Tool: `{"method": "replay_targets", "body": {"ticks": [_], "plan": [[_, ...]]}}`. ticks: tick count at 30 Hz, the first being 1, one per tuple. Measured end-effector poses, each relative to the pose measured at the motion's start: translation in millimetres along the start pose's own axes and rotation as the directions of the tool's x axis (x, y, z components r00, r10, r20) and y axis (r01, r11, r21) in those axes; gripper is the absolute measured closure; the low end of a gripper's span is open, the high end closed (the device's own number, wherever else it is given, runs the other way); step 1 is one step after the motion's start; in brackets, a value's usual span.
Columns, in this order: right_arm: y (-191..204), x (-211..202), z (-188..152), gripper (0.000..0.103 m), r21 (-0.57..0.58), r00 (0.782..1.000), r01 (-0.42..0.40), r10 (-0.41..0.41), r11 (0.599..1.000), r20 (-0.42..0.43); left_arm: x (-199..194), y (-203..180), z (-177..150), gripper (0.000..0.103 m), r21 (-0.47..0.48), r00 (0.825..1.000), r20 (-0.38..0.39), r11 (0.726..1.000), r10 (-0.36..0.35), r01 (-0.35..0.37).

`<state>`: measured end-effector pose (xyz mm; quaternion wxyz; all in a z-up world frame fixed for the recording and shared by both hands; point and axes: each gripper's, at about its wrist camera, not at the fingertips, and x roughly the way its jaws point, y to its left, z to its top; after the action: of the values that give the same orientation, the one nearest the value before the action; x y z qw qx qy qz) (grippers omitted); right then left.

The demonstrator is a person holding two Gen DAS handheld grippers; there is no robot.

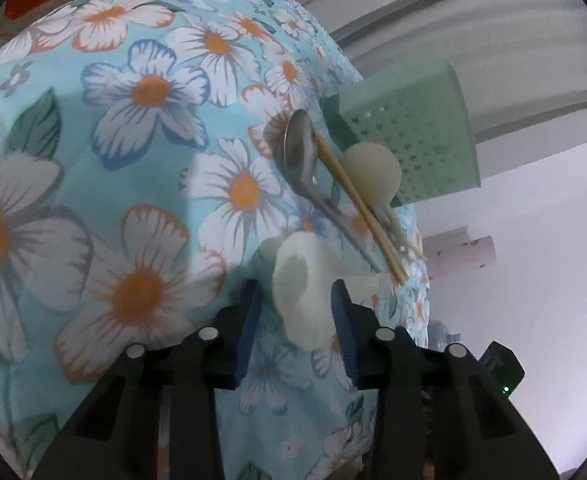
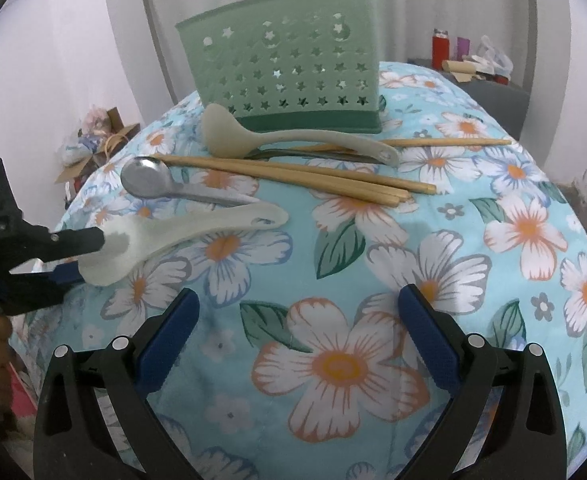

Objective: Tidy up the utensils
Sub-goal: 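Reach the left gripper to the white silicone spatula and close on it, then lift the white spatula with the left gripper while the right gripper grasps the cream ladle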

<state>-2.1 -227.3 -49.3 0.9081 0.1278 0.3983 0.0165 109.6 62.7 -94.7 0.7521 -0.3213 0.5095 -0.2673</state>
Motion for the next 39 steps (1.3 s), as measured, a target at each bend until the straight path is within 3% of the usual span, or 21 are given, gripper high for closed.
{"method": "replay_targets", "body": {"ticks": [1, 3, 6, 10, 18, 23, 26, 29, 35, 39], "plan": [[0.0, -0.5, 0.2, 0.008, 0.003, 1.0, 0.001, -0.001, 1.0, 0.0, 1.4, -0.4, -0.3, 0.076, 0.005, 1.0, 0.008, 1.0, 0.008, -0.008], [0.7, -1.1, 1.1, 0.008, -0.006, 1.0, 0.011, -0.011, 1.0, -0.01, 3.1, 0.6, -1.5, 0.091, 0.01, 1.0, 0.02, 1.0, 0.023, -0.023], [3.1, -3.4, 5.4, 0.008, -0.034, 0.999, 0.022, -0.023, 0.999, -0.036, 6.9, 4.9, -1.2, 0.096, -0.006, 0.999, 0.034, 1.0, 0.009, -0.009], [5.7, -24.4, 25.2, 0.016, -0.074, 0.999, -0.013, 0.015, 0.997, 0.036, -2.8, 4.9, -3.1, 0.098, 0.028, 0.998, 0.061, 1.0, -0.001, -0.001], [51.3, -16.2, 84.6, 0.045, -0.327, 0.987, -0.086, 0.125, 0.941, 0.097, -21.6, -5.6, -2.6, 0.1, 0.124, 0.992, 0.128, 0.992, -0.008, -0.008], [73.1, 26.5, 109.9, 0.058, -0.407, 0.985, -0.14, 0.168, 0.903, 0.034, -30.0, -1.1, -0.9, 0.1, 0.15, 0.989, 0.151, 0.988, 0.007, -0.03], [74.0, 48.4, 121.7, 0.067, -0.401, 0.988, -0.14, 0.153, 0.905, 0.0, -33.6, 1.5, -0.1, 0.1, 0.156, 0.988, 0.155, 0.987, 0.009, -0.033], [71.3, 59.7, 129.0, 0.068, -0.387, 0.99, -0.134, 0.141, 0.912, -0.012, -34.2, 2.7, 2.1, 0.1, 0.155, 0.989, 0.148, 0.987, 0.008, -0.031], [73.7, 75.2, 127.1, 0.081, -0.419, 0.988, -0.152, 0.135, 0.895, -0.071, -29.8, 6.7, 5.7, 0.099, 0.139, 0.992, 0.13, 0.99, 0.009, -0.027], [82.5, 71.6, 117.1, 0.095, -0.471, 0.989, -0.151, 0.127, 0.869, -0.082, -28.2, 9.0, 6.9, 0.099, 0.133, 0.992, 0.123, 0.991, 0.011, -0.027]]}}
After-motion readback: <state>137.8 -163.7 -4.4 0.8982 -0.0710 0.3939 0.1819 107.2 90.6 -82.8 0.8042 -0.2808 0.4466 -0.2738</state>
